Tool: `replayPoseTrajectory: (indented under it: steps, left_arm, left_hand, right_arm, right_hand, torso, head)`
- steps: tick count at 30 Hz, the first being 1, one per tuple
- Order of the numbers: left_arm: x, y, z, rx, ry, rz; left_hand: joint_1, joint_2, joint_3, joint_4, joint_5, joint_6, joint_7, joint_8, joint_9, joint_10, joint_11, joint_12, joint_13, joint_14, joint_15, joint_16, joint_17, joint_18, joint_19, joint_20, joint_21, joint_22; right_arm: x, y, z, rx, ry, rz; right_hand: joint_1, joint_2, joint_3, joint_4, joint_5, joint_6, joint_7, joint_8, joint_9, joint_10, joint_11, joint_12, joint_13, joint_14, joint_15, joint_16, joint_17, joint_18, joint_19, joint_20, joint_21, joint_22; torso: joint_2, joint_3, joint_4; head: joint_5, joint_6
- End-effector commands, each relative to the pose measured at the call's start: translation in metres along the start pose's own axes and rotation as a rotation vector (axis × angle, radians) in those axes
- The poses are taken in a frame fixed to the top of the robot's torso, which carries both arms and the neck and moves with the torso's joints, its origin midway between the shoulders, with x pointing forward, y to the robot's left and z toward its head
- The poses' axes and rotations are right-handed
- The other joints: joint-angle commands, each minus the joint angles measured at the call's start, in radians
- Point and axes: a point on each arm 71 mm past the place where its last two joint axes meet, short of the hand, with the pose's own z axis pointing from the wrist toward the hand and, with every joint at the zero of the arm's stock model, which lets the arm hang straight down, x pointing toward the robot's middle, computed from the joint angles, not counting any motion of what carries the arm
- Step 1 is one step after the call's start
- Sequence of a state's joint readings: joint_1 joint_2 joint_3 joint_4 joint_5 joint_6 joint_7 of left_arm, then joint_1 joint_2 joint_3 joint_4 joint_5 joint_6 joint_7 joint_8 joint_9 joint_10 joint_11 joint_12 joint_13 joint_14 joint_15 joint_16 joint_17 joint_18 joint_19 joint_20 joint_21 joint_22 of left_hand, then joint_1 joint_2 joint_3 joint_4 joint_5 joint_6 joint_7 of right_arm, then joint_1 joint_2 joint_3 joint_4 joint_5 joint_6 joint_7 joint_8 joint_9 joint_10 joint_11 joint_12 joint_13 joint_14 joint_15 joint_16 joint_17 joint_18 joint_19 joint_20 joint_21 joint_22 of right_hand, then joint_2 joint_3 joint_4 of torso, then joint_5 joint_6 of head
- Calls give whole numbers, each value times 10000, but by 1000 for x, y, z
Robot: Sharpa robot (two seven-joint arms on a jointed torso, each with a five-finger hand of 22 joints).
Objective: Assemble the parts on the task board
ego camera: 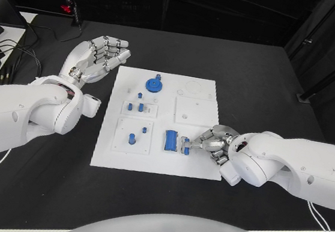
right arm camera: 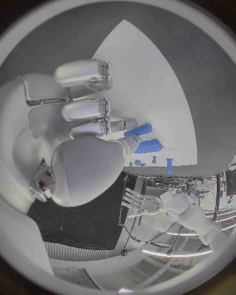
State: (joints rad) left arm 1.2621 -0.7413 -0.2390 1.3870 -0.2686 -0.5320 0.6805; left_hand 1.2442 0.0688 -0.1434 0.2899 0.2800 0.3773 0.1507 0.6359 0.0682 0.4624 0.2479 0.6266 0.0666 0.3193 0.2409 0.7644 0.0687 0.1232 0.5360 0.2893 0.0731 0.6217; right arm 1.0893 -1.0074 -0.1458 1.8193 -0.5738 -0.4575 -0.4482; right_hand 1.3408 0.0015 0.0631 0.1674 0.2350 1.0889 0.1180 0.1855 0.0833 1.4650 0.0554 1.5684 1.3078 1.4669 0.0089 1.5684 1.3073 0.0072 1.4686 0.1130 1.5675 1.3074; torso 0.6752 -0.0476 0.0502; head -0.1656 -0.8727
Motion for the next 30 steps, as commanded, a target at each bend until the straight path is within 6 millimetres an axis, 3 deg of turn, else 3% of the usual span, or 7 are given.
replayPoseTrajectory:
  steps: [1, 8, 22, 28, 30]
  left_arm:
    - [1, -6, 1, 670, 56, -63]
    - [1, -6, 1, 667, 59, -63]
    - [1, -5, 1, 658, 70, -70]
    - [1, -5, 1, 659, 78, -74]
    - [1, -5, 1, 655, 74, -70]
  left_hand:
    - [12, 92, -55, 12, 60, -12, 1372, 42, -13, 38, -21, 37, -16, 2, -25, 47, -9, -108, -63, -1, 62, -9]
    - [12, 92, -55, 12, 60, -12, 1372, 42, -13, 38, -21, 37, -16, 2, -25, 47, -9, -108, -63, -1, 62, -9]
    - [12, 92, -55, 12, 60, -12, 1372, 42, -13, 38, -21, 37, -16, 2, -25, 47, -9, -108, -63, -1, 62, -9]
    - [12, 92, -55, 12, 60, -12, 1372, 42, -13, 38, -21, 37, -16, 2, -25, 47, -9, -108, -63, -1, 62, -9]
    - [12, 92, -55, 12, 60, -12, 1372, 42, -13, 38, -21, 37, -16, 2, -25, 47, -9, -108, -63, -1, 62, -9]
  right_arm:
    - [2, 2, 0, -34, 99, -168]
    - [1, 1, 0, -32, 41, -363]
    - [1, 2, 0, -64, 13, -437]
    - [-2, 0, -2, -138, -155, -584]
    - [-3, 0, -4, -197, -217, -808]
  right_hand:
    - [-52, -106, -115, 11, -112, 91, -1, -55, -12, 1058, -13, 24, 2630, 1039, -71, 24, 2635, -72, 1022, -12, 33, 2634]
    - [-449, -348, -629, 309, -459, 107, 63, -219, -20, 1058, 38, 24, 2630, 1039, -42, 24, 2635, -72, 1022, 5, 33, 2634]
    - [-673, -390, -1091, 611, -623, 138, 87, -331, 2, 1058, 65, 24, 2630, 1039, -18, 24, 2635, -72, 1022, 30, 33, 2634]
    - [-688, -347, -1215, 699, -682, 207, 64, -266, 63, 1058, 52, 24, 2630, 1039, -42, 24, 2635, -72, 1022, 21, 33, 2634]
    - [-640, -338, -1369, 764, -882, 206, 17, -23, 209, 1058, 11, 24, 2630, 1039, -93, 24, 2635, -72, 1022, -19, 33, 2634]
  torso:
    - [3, -2, 1]
    - [0, -2, 1]
    - [1, -3, 1]
    - [-2, 0, 1]
    - [0, 1, -4]
  head:
    - [8, 1]
    - [11, 1]
    - [15, 1]
    - [7, 1]
    - [15, 1]
